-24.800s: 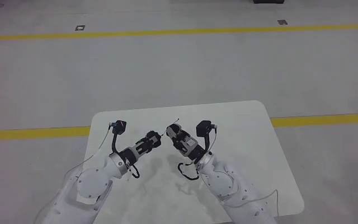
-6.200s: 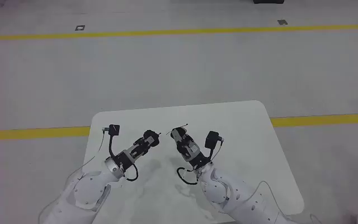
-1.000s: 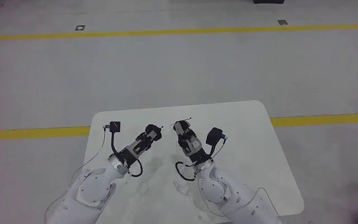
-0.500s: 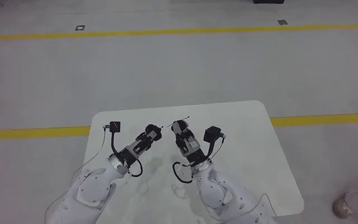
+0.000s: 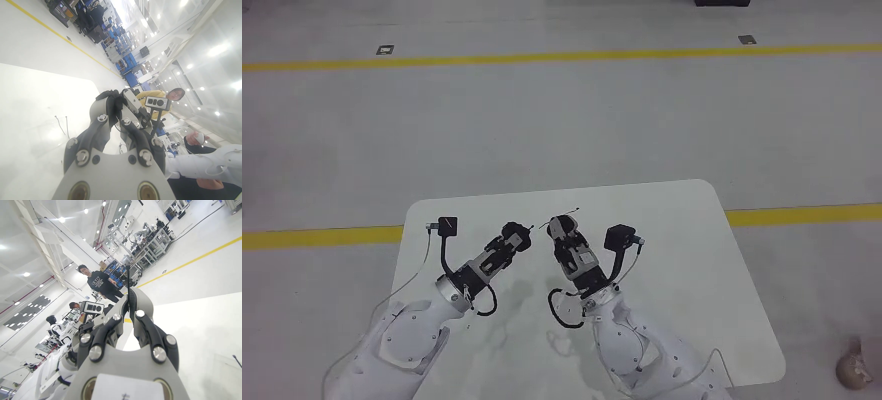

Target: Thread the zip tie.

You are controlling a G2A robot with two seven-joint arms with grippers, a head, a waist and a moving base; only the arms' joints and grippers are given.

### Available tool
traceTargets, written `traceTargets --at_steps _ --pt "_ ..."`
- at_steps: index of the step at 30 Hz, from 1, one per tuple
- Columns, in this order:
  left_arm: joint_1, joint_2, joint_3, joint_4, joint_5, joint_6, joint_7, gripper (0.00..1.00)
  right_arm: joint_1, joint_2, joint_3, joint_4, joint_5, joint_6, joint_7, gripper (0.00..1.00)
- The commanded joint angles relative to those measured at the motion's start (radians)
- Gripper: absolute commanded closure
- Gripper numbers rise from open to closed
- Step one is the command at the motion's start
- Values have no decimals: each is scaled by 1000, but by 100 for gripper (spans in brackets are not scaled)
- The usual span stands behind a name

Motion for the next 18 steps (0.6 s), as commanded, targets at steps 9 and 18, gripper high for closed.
traceTargets --at_steps 9,18 --pt "0 0 0 0 0 0 0 100 -33 -15 11 -60 -1 72 32 100" --pt "0 0 0 0 0 0 0 100 -10 -39 -7 -40 -30 85 20 100"
